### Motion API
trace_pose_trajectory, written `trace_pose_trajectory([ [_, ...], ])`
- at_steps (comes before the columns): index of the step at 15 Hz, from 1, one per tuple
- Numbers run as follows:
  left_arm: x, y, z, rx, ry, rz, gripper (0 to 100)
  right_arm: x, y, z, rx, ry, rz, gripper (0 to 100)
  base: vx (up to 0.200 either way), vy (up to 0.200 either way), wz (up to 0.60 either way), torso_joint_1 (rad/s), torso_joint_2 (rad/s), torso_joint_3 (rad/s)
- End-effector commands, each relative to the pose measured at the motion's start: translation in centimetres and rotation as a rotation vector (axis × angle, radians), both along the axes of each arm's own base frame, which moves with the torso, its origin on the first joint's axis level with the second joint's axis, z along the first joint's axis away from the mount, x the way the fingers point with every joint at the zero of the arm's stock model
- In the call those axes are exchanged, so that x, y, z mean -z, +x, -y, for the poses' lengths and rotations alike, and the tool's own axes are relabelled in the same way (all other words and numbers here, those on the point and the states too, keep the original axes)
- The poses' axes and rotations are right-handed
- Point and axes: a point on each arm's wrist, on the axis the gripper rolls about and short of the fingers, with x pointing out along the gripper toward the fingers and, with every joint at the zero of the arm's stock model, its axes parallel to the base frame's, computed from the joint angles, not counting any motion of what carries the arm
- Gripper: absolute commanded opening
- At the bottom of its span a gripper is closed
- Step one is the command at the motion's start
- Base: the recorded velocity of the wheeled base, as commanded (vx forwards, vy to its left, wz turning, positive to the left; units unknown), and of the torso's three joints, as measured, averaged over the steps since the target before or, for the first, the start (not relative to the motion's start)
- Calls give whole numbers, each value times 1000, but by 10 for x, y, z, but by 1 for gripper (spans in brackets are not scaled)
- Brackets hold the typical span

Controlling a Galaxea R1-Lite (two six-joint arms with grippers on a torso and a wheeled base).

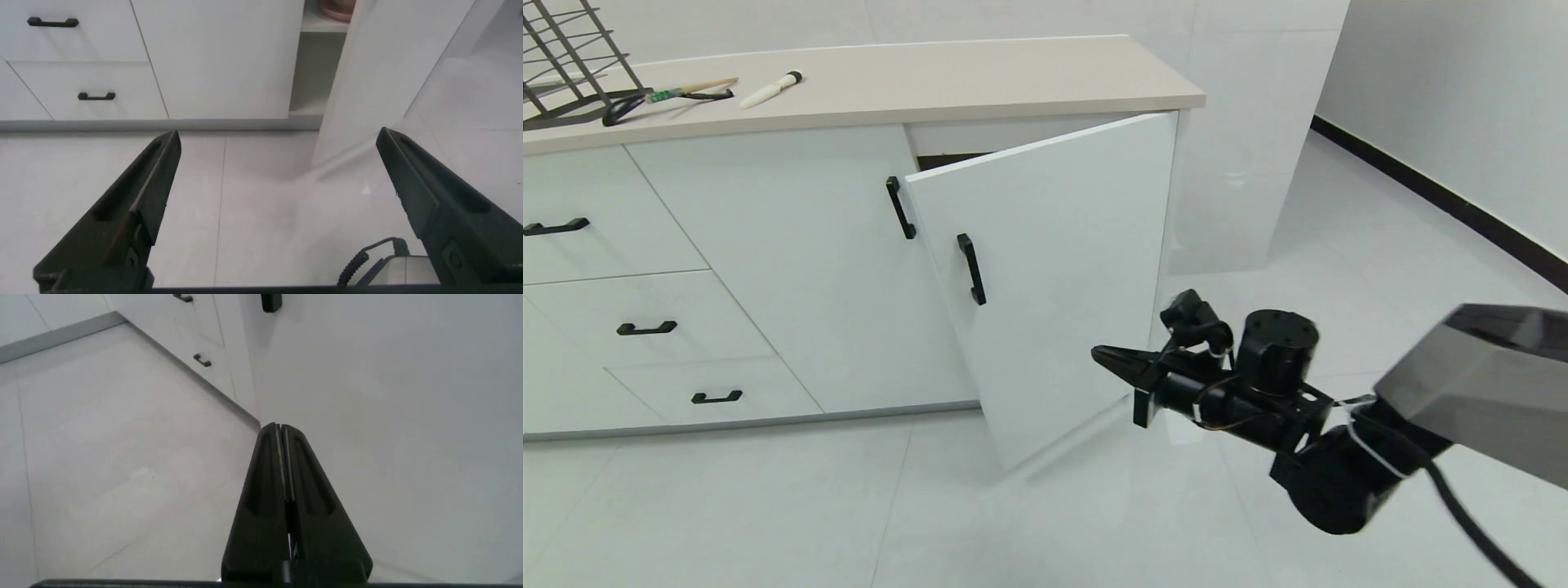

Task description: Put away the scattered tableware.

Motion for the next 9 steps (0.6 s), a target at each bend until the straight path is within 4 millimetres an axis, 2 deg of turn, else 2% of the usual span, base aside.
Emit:
trace_pose_trajectory([
  [1, 0, 0, 0, -1, -1, 0, 100, -49, -58, 66, 74, 12, 35, 0, 0, 0, 0, 0, 0, 0],
  [3, 0, 0, 0, -1, -1, 0, 100, -60, -85, 104, 146, 16, 48, 0, 0, 200, 0, 0, 0, 9],
  [4, 0, 0, 0, -1, 1, 0, 100, -67, -108, 132, 210, 23, 65, 0, 0, 200, 0, 2, -2, -2],
  [5, 0, 0, 0, -1, 1, 0, 100, -70, -126, 149, 253, 27, 80, 0, 0, 200, 0, 2, 7, -2],
  [6, 0, 0, 0, -1, 1, 0, 100, -72, -155, 171, 313, 37, 114, 0, 0, 200, 0, -12, -7, 7],
  [7, 0, 0, 0, -1, 1, 0, 100, -75, -181, 185, 354, 53, 160, 0, 0, 200, 0, -2, 7, 2],
  [9, 0, 0, 0, -1, 1, 0, 100, -74, -230, 203, 434, 59, 262, 0, 0, 0, 0, 0, 0, 0],
])
